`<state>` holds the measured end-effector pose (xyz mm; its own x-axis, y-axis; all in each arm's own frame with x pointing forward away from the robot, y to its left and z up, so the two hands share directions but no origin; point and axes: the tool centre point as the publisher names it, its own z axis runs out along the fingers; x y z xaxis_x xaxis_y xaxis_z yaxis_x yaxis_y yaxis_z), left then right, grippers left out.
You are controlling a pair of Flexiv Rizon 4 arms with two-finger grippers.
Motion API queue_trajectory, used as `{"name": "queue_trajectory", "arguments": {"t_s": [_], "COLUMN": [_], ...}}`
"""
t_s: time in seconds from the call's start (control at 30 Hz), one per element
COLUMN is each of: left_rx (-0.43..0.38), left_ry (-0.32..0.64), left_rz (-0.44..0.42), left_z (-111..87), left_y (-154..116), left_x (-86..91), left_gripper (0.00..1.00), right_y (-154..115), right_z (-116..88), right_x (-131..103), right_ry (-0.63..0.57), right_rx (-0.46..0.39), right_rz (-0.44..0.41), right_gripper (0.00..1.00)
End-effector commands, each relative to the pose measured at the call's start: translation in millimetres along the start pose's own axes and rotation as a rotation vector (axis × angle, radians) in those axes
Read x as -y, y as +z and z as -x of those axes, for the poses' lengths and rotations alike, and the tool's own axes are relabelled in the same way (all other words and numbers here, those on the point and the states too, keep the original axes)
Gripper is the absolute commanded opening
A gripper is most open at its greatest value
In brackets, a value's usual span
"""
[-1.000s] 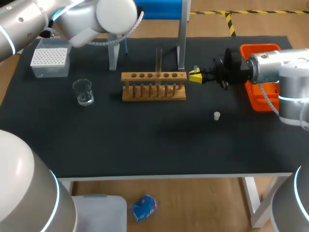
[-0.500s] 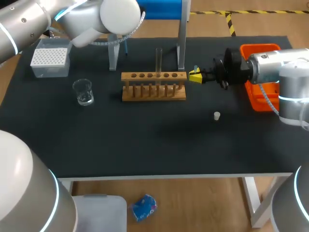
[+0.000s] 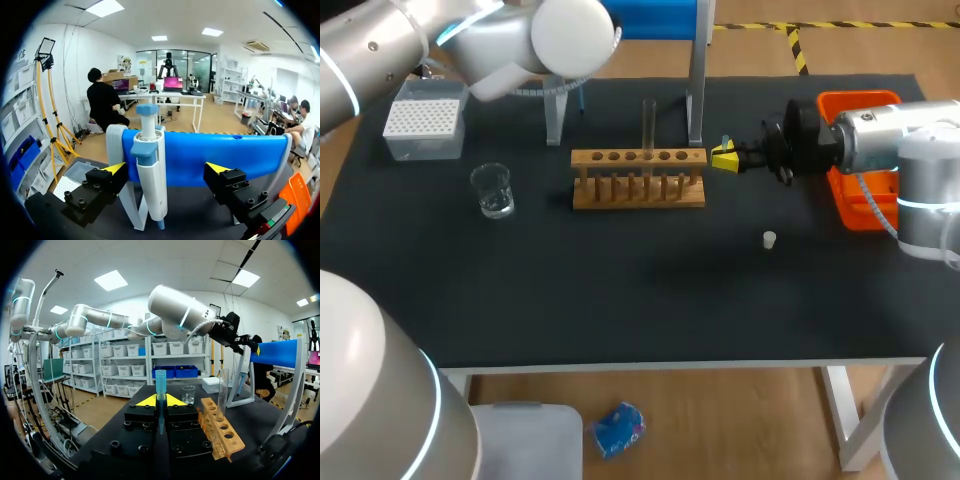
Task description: Invert the test tube, pick up the pipette, mount the tip to pipette, aspirate from beaker and dispense into the tube, eject the tip, return the pipette, and cap with the stopper.
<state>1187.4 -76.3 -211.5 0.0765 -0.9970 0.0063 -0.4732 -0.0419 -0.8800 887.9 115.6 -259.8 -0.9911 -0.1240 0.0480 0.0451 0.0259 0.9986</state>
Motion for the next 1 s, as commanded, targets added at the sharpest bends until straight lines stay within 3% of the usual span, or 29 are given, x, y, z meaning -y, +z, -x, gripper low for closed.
{"name": "queue_trajectory", "arguments": {"t_s": [0.03, 0.7, 0.73, 0.87, 0.93, 1.0], "left_rx": [0.008, 0.01, 0.009, 0.009, 0.011, 0.013], "left_ry": [-0.004, -0.015, -0.015, -0.015, -0.016, -0.016], "left_rz": [-0.008, -0.035, -0.035, -0.033, -0.03, -0.028], "left_z": [-1.1, -0.9, -1.2, -1.5, -1.2, -0.7], "left_y": [-0.9, 0.1, 0.1, 0.1, 0.2, 0.2], "left_x": [-2.4, -0.7, -0.6, -0.6, -1.0, -1.4], "left_gripper": [1.0, 1.0, 0.95, 0.42, 0.29, 0.0], "right_y": [-0.4, -0.4, -0.4, -0.4, -0.4, -0.4], "right_z": [-0.5, -0.5, -0.5, -0.5, -0.5, -0.5], "right_x": [-0.2, -0.2, -0.2, -0.2, -0.2, -0.2], "right_ry": [-0.001, -0.001, -0.001, -0.001, -0.001, -0.001], "right_rx": [0.001, 0.001, 0.001, 0.001, 0.001, 0.001], "right_rz": [-0.001, -0.001, -0.001, -0.001, -0.001, -0.001], "right_gripper": [0.0, 0.0, 0.0, 0.0, 0.0, 0.0]}}
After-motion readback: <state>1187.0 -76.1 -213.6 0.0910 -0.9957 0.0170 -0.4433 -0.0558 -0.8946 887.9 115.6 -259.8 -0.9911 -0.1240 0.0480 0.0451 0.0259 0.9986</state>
